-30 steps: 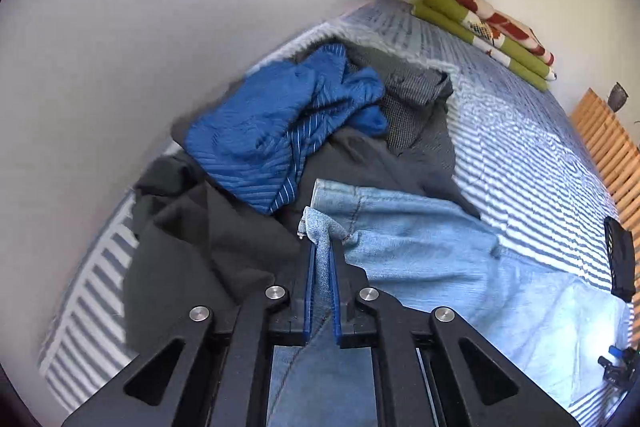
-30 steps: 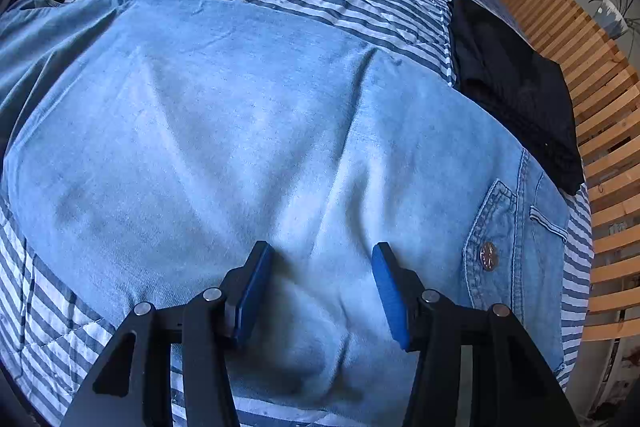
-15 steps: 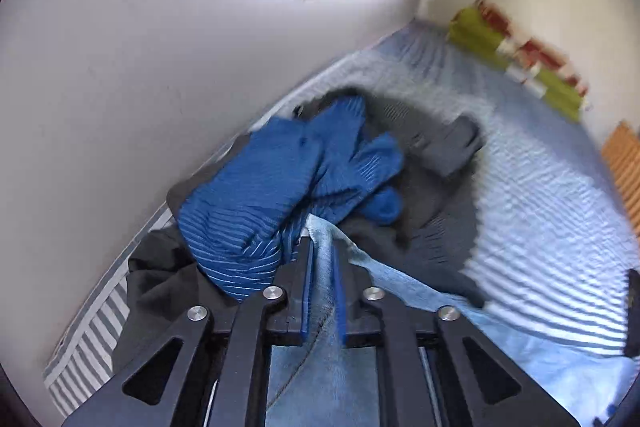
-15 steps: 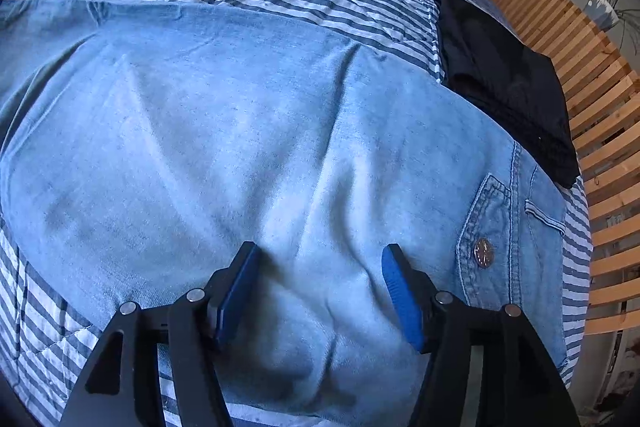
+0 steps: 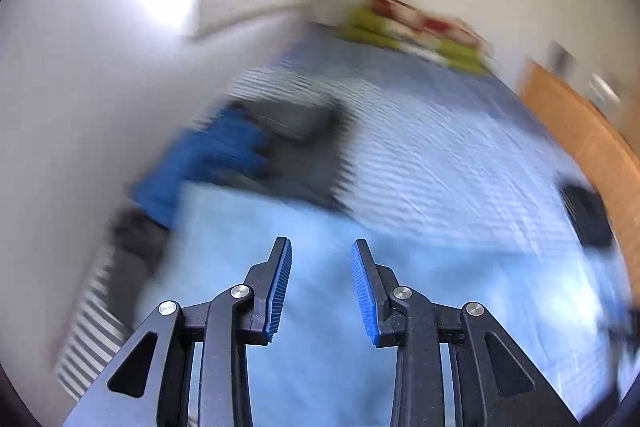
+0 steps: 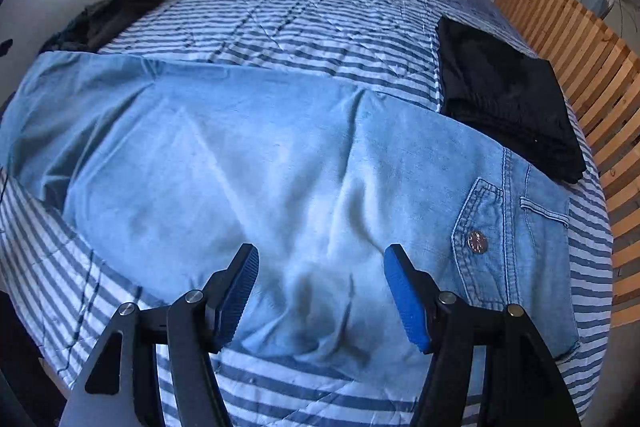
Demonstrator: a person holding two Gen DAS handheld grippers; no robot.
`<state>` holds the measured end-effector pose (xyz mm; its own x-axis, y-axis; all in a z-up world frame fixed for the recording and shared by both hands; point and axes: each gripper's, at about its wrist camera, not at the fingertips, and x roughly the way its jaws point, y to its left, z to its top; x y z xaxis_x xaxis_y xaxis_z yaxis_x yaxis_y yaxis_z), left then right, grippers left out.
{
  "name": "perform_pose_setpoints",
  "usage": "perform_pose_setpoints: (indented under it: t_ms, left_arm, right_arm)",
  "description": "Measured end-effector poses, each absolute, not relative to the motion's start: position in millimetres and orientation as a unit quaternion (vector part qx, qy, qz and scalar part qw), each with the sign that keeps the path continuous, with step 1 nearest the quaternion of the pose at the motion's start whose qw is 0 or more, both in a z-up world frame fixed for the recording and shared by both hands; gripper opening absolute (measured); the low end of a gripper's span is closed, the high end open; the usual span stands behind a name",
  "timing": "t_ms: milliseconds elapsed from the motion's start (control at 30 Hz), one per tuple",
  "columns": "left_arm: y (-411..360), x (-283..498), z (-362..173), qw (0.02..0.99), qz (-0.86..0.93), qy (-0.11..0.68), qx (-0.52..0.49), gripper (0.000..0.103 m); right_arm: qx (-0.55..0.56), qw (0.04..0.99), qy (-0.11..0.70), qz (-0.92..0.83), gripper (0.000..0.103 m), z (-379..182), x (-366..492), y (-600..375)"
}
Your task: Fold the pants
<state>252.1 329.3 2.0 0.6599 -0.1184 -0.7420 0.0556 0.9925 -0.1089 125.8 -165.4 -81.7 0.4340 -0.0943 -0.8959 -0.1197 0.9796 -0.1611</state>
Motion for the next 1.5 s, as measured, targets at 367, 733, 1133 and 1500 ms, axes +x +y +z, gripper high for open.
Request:
perform_pose_setpoints:
  t_ms: [367,733,1133,1500]
  left_arm:
    - [132.0,144.9,-89.6,0.831,-0.253,0.494,0.037,0.034]
    - [64.1,162.4,-141.9,0.803,-0.271,0.524,0.085,0.034]
    - [91.2,209.8,-99.9,0.835,-0.246,0.491,0.029,0.034]
    - [129.7,157.6,-103.3,0.832,-0.245,0.498,0.001,0.034]
  right_arm:
    - [-0.26,0.815,0.505,0.114,0.062,-119.7,102.5,-56.2]
    - [-0.203,0.817,0.537,0.051,0.028,-109.6,168.2,-93.5]
    - [-0.205,0.82,0.511,0.155,0.037,-95.6,114.7,-64.9]
    - [-0.328,0.783,0.509,0.142,0.031,-155.5,145.8,7.2]
